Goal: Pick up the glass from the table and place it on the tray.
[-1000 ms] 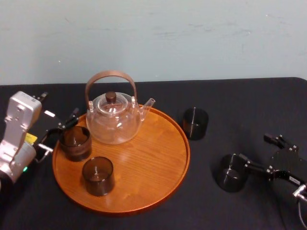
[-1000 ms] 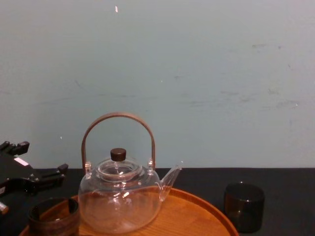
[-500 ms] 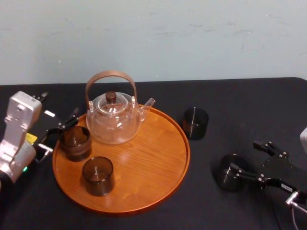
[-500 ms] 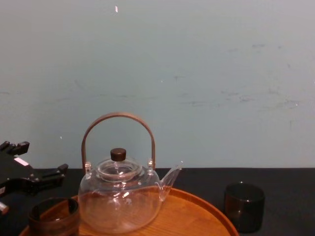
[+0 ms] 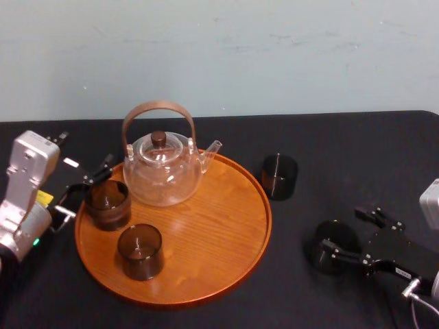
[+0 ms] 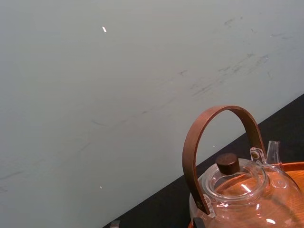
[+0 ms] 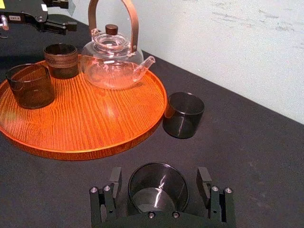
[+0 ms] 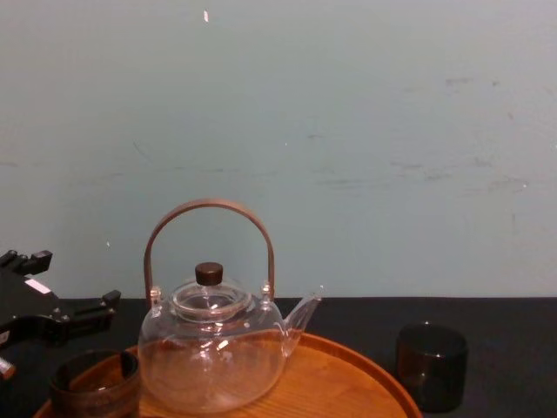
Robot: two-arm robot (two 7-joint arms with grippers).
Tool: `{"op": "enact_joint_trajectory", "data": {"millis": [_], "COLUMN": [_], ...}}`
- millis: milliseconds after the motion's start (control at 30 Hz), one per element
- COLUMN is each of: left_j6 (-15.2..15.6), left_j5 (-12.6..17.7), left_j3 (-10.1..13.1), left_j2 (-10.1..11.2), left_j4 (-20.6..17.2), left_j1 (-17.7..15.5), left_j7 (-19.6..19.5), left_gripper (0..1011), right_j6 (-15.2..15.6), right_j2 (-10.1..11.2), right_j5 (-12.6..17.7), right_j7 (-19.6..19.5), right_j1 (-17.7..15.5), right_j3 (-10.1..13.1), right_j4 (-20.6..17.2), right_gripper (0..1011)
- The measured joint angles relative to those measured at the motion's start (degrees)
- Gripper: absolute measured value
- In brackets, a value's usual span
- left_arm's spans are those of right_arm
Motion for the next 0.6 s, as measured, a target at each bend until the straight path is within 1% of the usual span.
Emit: {"op": "enact_joint_trajectory", "data": {"millis": [600], "left_j6": [0.00], "left_j5": [0.00], "left_j3": [0.00], "left_j2": [0.00], "left_j4": [0.00], "left_j1": [0.00], "left_j7": [0.00], "left_gripper": [1001], "right_j6": [1.86], "right_j2": [-2.12], "right_j5": [-1.28], "right_j7": [0.75], "right_j1": [0.24], "right_j3": [0.82], "right_j4": [1.23], "right_gripper": [1002]}}
